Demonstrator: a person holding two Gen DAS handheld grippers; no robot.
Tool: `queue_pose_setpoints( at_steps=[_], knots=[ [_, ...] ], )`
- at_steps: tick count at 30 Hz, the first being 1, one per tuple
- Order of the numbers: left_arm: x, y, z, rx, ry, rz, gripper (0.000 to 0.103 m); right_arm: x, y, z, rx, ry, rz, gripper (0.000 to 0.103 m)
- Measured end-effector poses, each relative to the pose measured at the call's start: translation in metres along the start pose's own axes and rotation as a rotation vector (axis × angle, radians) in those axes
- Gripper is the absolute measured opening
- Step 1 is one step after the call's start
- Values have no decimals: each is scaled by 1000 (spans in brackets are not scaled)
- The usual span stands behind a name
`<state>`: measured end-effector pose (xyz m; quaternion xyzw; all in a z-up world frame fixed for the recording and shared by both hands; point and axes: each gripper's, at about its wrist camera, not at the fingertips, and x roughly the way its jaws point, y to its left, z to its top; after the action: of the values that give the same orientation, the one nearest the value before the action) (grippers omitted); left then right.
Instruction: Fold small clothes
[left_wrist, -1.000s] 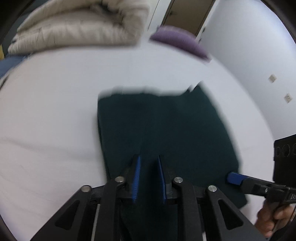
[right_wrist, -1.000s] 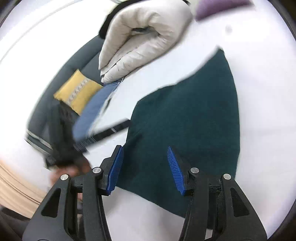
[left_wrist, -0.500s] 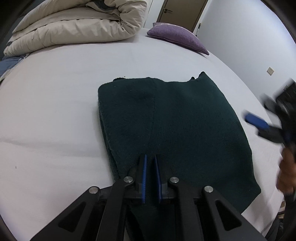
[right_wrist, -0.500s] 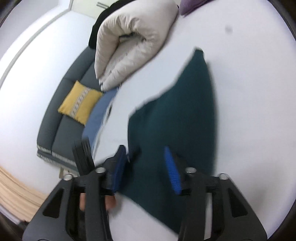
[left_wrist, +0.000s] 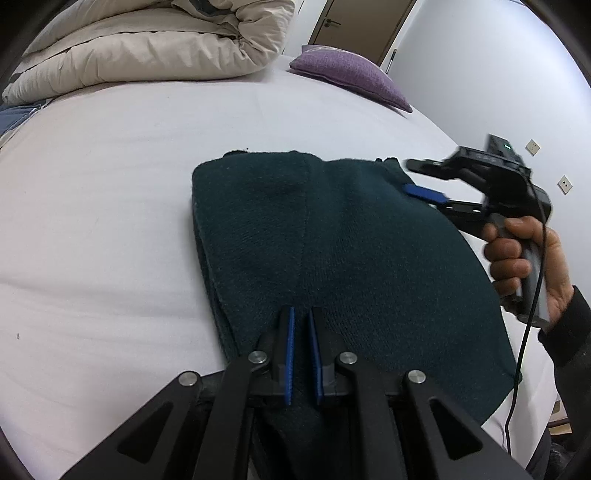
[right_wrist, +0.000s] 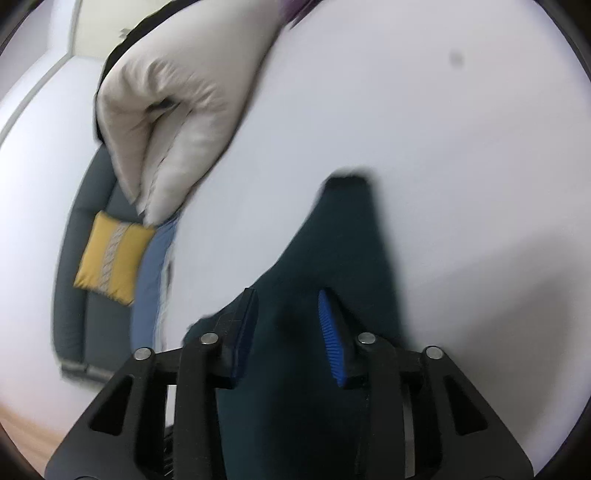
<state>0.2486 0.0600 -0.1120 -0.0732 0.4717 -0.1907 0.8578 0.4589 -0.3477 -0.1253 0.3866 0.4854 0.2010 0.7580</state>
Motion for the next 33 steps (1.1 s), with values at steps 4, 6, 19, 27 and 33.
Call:
queue_pose_setpoints(
  at_steps=[4,6,19,27,33],
  knots=[
    [0,4,0,-14,3,-19,13,-47,-5,-9,43,-120,-39,41],
    [0,5,0,-20,3,-27,13,-68,9,-31,-10,-93,75,41],
    [-2,-2,-2,3,2,3,13,-81,-10,-173,-126,205,245,46],
    [-2,-12,-5,42,-16,46,13,-149,4,-191,-228,154,229,48],
    [-2,-19,-6,64,-20,74,13,-133,25,-181,-253,160,275,52]
  ],
)
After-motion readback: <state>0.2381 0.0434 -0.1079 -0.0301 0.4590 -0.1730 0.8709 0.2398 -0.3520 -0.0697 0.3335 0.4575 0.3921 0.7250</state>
